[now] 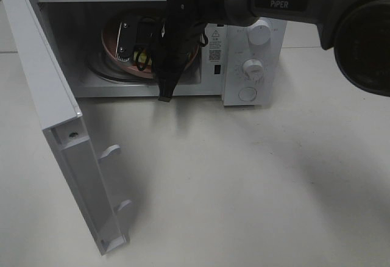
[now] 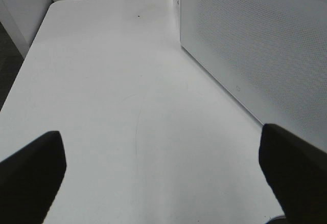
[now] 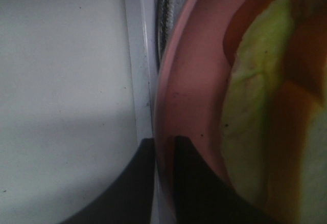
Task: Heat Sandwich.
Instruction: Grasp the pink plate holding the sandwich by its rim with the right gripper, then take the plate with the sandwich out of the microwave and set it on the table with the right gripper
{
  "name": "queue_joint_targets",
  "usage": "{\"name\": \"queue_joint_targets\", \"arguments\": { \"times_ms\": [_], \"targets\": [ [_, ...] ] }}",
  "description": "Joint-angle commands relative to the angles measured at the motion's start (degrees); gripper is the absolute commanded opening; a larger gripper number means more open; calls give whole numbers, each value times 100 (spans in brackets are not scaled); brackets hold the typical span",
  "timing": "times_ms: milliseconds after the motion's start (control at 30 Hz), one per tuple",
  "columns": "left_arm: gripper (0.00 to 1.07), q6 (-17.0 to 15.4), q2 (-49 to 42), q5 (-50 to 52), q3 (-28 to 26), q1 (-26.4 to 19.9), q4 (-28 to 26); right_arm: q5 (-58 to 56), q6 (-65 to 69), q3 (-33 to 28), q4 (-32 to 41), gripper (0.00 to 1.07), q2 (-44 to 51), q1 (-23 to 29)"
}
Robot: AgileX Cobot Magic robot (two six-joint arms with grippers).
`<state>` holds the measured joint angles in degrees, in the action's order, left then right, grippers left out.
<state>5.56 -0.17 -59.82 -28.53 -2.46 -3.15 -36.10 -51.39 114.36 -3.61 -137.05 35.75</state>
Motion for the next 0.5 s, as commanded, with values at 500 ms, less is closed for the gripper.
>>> {"name": "queue_joint_targets", "arguments": {
  "times_ms": [500],
  "targets": [
    [97,-6,-155,52,23,-23,-6,-756,-183,-40,6,0,6,-52]
  ]
}}
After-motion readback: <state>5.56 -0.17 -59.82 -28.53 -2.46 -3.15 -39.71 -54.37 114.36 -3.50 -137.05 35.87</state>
